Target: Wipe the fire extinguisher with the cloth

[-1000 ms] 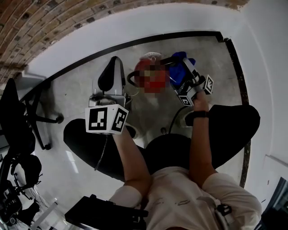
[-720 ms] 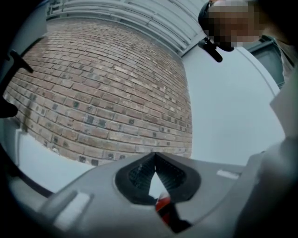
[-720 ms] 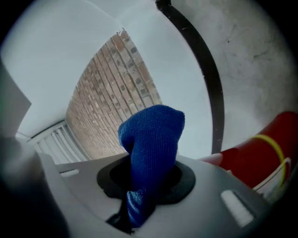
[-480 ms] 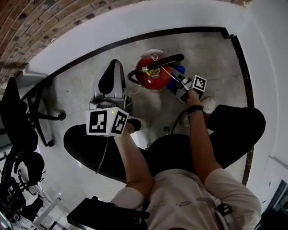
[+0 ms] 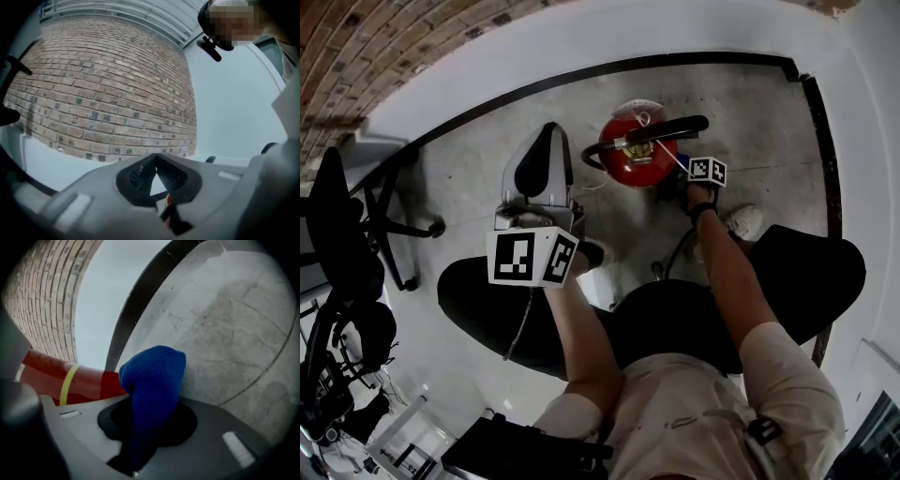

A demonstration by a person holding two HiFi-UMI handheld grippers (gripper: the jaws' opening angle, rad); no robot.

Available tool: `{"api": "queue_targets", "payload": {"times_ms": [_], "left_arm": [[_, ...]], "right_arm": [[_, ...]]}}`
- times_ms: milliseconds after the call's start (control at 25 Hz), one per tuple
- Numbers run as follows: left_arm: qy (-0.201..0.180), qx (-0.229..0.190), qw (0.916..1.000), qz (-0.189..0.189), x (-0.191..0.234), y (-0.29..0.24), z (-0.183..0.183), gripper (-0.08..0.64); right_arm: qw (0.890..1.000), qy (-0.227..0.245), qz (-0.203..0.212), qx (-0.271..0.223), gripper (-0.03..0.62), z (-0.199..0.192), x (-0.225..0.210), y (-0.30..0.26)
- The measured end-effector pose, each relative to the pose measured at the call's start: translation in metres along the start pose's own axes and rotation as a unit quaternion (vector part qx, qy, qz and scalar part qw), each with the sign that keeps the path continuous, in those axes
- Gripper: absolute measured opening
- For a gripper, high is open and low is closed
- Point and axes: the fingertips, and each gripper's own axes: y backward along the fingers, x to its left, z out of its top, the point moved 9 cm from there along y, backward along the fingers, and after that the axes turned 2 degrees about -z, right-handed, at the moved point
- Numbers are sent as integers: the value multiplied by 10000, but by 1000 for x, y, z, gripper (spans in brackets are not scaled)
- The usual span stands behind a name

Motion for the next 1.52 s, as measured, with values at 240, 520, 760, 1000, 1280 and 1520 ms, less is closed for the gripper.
{"api": "queue_targets", "payload": {"times_ms": [240,520,760,1000,1280,1520], "left_arm": [[85,-115,9998,118,11,7,9,3],[103,-432,9990,38,17,1,35,3],[133,-524,9985,-78,18,-9,43,3],[98,-436,9989,-117,20,-12,41,3],[145,-246,9996,-72,25,-14,30,3],[105,-124,9998,-69,27,-17,27,3]], "right_arm": [[9793,-80,1689,-1109,87,82,77,53],[8712,574,4846,-545,87,175,258,165],[8205,219,5652,827,87,149,306,160],[8543,-165,5130,824,86,115,242,111],[9089,-1123,4014,155,86,64,125,52],[9425,-1705,2812,-600,91,29,48,19]]}}
